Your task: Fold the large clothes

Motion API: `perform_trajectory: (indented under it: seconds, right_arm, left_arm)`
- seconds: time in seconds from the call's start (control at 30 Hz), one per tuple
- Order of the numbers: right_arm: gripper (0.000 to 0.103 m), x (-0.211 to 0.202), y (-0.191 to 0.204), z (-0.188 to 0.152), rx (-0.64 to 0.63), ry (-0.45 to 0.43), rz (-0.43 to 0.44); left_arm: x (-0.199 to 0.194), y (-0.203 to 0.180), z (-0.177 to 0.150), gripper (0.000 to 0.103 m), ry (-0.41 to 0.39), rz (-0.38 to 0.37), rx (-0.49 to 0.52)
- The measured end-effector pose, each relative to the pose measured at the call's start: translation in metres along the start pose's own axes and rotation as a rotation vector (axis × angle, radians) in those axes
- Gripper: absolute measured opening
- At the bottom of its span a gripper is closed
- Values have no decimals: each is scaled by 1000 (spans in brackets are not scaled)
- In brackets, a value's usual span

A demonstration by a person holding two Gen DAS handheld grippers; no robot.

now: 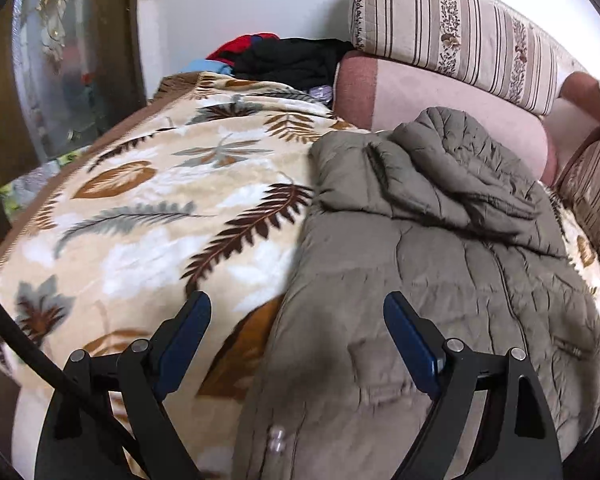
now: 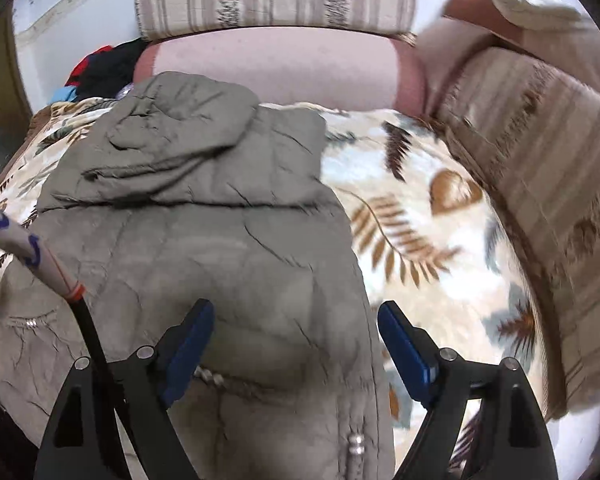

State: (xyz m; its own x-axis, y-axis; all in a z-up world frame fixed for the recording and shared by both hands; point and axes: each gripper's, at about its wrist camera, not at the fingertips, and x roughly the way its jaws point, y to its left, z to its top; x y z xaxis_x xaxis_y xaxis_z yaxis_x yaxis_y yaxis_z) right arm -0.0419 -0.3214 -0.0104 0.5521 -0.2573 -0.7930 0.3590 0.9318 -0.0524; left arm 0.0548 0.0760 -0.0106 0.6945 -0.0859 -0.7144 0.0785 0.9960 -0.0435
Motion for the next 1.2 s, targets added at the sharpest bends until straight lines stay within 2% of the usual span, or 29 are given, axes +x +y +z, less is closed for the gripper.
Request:
perform_trajectory:
  seconds: [0.17, 0.43, 0.7, 0.97, 1.2]
  right_arm:
    - [87, 8, 0, -19, 56, 7, 61]
    - [87, 3, 25, -37, -84, -32, 17]
    - [87, -1, 27, -41, -89, -47, 3]
    - [87, 2, 26, -41, -77, -31, -21]
    - [87, 6, 24, -42, -77, -9, -16]
  left_arm:
    - [-20, -11, -9, 87, 12, 28, 40]
    - [-37, -36, -20, 87, 44, 18, 85]
    - [-49, -55, -21, 87, 24, 7, 128]
    - [-47, -55, -22, 87, 31, -9, 125]
    - [-36, -41, -23, 87, 60, -27, 105]
